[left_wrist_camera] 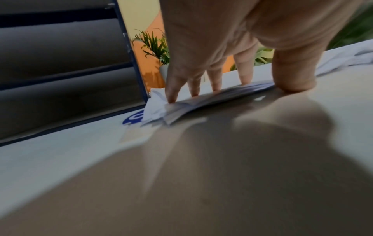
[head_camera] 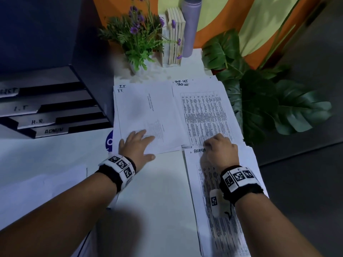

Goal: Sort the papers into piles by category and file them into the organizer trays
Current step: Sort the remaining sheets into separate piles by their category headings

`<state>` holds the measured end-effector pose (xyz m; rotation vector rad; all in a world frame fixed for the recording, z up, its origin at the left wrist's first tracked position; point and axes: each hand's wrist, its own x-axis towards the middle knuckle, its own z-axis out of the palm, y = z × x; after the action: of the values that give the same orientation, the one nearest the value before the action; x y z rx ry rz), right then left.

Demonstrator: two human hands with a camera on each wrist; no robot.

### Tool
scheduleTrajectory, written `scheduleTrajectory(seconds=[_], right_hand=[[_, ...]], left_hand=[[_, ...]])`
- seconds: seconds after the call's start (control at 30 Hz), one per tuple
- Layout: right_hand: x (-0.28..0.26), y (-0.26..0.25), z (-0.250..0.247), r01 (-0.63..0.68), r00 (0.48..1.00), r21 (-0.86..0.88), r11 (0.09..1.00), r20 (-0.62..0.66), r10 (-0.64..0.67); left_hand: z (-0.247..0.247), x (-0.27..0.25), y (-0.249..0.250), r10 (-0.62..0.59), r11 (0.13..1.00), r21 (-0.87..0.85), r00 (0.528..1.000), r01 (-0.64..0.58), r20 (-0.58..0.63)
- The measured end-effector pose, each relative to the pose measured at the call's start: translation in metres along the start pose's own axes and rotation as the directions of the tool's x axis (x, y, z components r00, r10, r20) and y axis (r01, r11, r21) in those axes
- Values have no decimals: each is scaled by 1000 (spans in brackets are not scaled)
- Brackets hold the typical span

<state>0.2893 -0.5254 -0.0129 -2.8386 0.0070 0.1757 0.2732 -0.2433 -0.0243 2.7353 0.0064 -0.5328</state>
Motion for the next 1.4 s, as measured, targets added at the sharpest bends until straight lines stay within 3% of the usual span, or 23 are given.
scheduleTrajectory(seconds=[0.2, 0.37, 0.63, 0.87, 0.97, 1.03, 1.1, 1.17, 1.27, 1.33, 1.4], right_hand=[[-1, -6, 0, -19, 1000, 39, 999, -23, 20], [-20, -27, -4, 63, 996, 136, 989, -65, -54], [-60, -87, 0, 100, 995, 334, 937, -25, -97], [-122, -155, 2, 147, 967, 407, 902, 131, -217], [-149, -185, 11, 197, 931, 423, 885, 202, -303], [-164, -206, 21, 214, 904, 440, 872, 248, -347], [-179, -228, 30, 219, 884, 467, 857, 278, -377], [-194, -247, 39, 243, 864, 488, 838, 284, -416], [-213, -265, 55, 287, 842, 483, 828, 285, -458], [-224, -270, 71, 276, 849, 400, 874, 325, -417], [-234, -272, 86, 255, 833, 250, 934, 434, -344]], left_hand=[[-9, 4, 1, -8, 998, -58, 1000, 8, -7], [-16, -19, 6, 30, 987, -152, 996, -43, -88], [-52, -118, -16, 16, 913, -398, 982, -92, -189], [-63, -221, -94, -223, 877, -469, 952, 103, -210], [-54, -249, -146, -384, 842, -479, 898, 247, -213], [-42, -263, -185, -510, 796, -482, 835, 366, -208], [-31, -275, -218, -644, 733, -431, 741, 526, -190], [-23, -289, -244, -771, 615, -429, 618, 661, -154], [-11, -308, -272, -879, 417, -541, 475, 730, -37], [-2, -317, -285, -893, 322, -620, 447, 715, 51], [6, -322, -288, -867, 299, -654, 484, 695, 118]])
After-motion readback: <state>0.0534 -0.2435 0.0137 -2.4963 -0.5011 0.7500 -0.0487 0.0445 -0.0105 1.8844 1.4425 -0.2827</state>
